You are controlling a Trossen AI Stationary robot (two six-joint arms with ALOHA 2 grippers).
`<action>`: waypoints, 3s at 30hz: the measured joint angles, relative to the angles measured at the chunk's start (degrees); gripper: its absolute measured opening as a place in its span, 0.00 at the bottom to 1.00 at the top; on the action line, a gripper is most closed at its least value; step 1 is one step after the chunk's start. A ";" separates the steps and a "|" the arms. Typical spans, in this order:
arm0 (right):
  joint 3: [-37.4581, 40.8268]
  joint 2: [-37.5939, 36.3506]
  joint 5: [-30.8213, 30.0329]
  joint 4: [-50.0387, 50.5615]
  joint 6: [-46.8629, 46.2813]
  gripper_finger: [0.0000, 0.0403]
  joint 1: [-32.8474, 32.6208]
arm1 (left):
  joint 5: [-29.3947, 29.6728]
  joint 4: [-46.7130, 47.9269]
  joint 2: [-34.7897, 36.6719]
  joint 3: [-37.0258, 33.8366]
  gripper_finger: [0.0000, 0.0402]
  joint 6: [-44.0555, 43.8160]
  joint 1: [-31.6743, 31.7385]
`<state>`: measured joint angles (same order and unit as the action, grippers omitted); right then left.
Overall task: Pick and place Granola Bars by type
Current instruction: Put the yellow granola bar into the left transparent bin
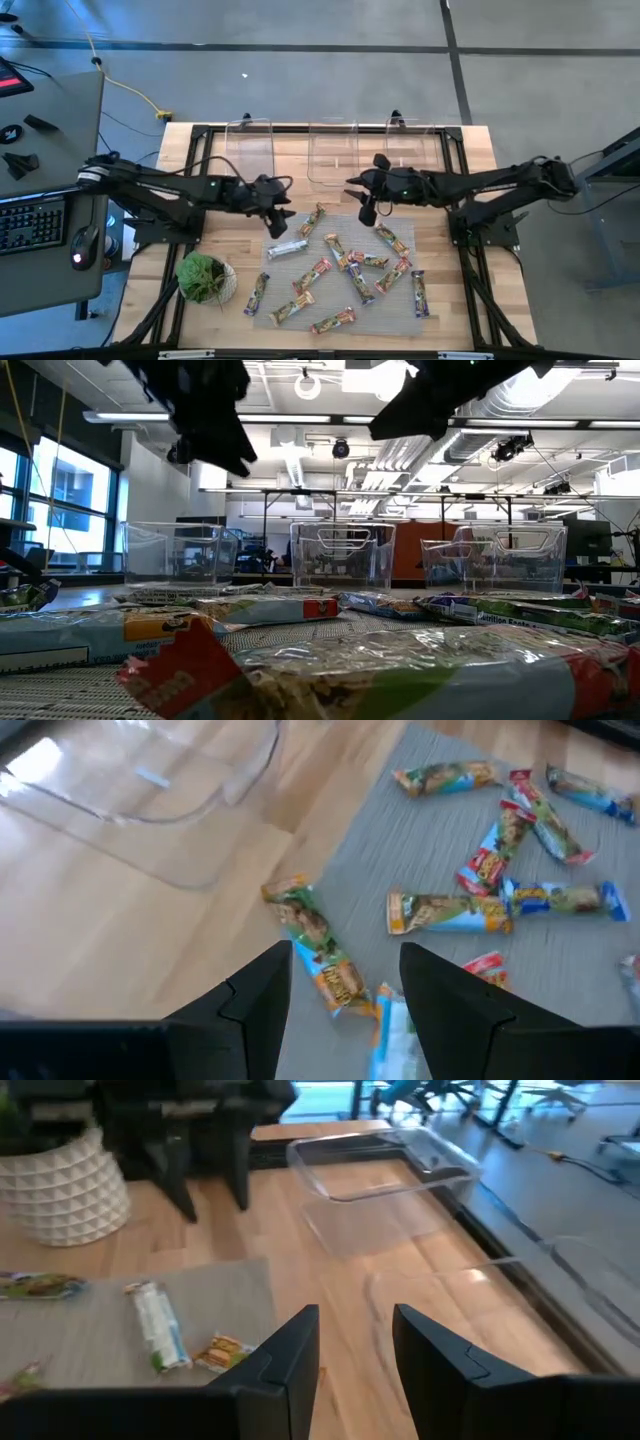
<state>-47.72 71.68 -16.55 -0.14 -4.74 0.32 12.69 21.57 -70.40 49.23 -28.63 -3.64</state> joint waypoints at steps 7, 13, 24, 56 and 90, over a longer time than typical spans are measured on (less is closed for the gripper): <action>0.01 -2.93 -3.54 4.31 -1.29 0.28 0.02 | -7.90 -1.00 -7.02 0.00 0.45 -5.92 3.72; 0.70 -2.97 -4.11 4.64 -1.48 0.28 0.00 | -4.67 -3.39 -13.11 -0.01 0.45 -4.16 3.63; 0.74 -2.97 -4.50 5.55 -4.34 0.28 -0.52 | -2.72 -13.08 -21.71 0.00 0.45 -4.26 3.63; 0.76 -2.97 -12.30 16.99 -16.03 0.28 -8.36 | -5.50 -23.33 -31.81 0.04 0.45 0.16 3.64; 0.76 -2.97 -20.69 20.40 -21.08 0.28 -14.25 | -10.13 -18.08 -27.40 3.78 0.04 2.87 3.66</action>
<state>-46.96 68.71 -37.24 20.26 -25.81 -13.93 2.56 3.50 -97.80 53.02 -25.77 0.01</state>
